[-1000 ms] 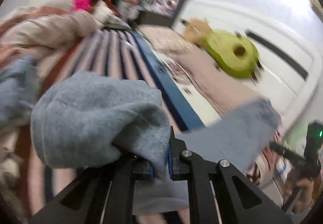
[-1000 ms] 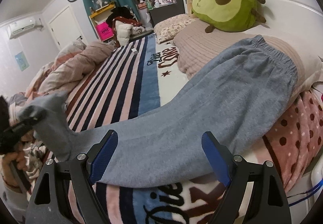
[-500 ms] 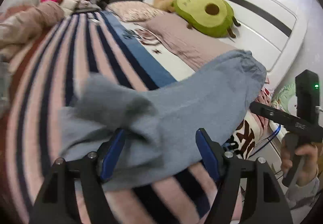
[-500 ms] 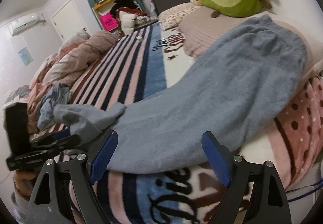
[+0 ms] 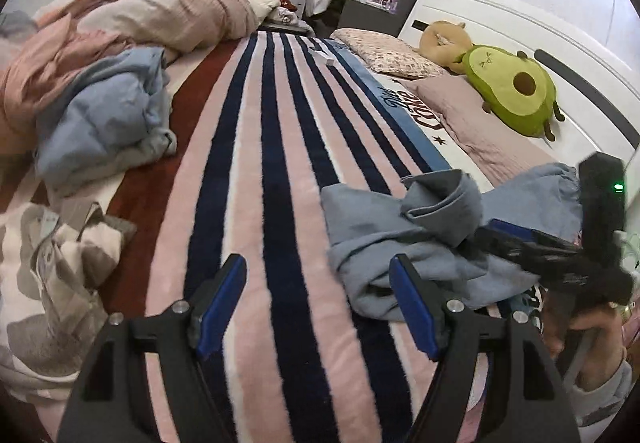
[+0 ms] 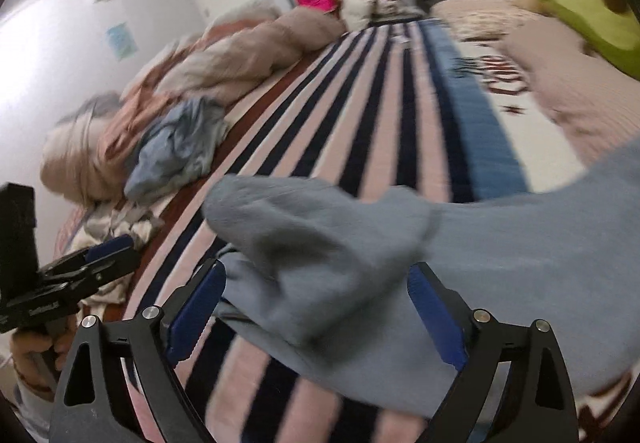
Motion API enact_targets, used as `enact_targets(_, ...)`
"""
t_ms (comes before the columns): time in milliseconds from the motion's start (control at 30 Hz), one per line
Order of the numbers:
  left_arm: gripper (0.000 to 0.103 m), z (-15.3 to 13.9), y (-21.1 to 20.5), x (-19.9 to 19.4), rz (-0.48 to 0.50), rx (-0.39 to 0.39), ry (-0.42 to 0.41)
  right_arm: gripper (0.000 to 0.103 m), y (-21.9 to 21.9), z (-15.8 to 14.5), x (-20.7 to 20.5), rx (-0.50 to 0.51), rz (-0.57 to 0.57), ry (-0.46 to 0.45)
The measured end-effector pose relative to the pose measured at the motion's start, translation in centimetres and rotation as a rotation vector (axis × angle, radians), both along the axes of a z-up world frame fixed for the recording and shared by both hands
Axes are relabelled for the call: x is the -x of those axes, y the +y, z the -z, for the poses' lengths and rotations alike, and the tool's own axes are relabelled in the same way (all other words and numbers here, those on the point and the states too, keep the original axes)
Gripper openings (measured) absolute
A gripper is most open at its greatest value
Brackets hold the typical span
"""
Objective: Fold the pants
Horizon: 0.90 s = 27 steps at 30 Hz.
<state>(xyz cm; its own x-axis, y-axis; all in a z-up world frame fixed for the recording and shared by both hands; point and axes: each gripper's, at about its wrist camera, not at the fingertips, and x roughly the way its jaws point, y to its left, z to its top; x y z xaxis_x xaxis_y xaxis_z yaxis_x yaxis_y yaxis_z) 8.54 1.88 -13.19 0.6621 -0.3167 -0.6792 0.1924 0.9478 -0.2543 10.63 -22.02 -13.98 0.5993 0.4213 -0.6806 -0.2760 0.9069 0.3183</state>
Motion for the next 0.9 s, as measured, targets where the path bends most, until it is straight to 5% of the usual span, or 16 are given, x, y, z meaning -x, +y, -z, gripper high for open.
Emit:
enact_targets(100, 0.07, 0.4, 0.1, -0.3, 0.011, 0.021, 0.0, 0.088, 2.3, 1.3, -1.3, 0.088, 0.016, -0.004)
enact_targets(267, 0.07, 0.8, -1.2, -0.3, 0.066, 0.038, 0.004, 0.025, 0.1, 1.7, -1.8, 0.09, 0.172, -0.032)
enact_targets(367, 0.07, 1.2, -2.6, -0.4, 0.104, 0.032, 0.012, 0.021, -2.8, 1.1, -0.5, 0.075, 0.268, -0.051)
enact_targets(600, 0.072, 3.1, -7.3, -0.5, 0.223, -0.052, 0.055, 0.029, -8.3, 2.5, 2.3, 0.022, 0.343, 0.052)
enact_targets(733, 0.072, 4.1, -8.6, -1.3, 0.221, -0.083, 0.075, 0.077, -10.0, 2.7, 3.1, -0.122, 0.312, 0.056)
enact_targets(833, 0.071, 4.0, -9.0, -1.5, 0.193, -0.103, 0.037, 0.079, -9.7, 3.4, 1.8, -0.14, 0.287, 0.101)
enact_targets(867, 0.066, 3.9, -9.1, -1.6, 0.183, -0.113, 0.024, 0.074, -9.4, 3.7, 1.3, -0.133, 0.284, 0.116)
enact_targets(900, 0.05, 3.7, -9.1, -1.6, 0.178, -0.12, 0.011, 0.065, -9.1, 4.0, 0.8, -0.132, 0.276, 0.131)
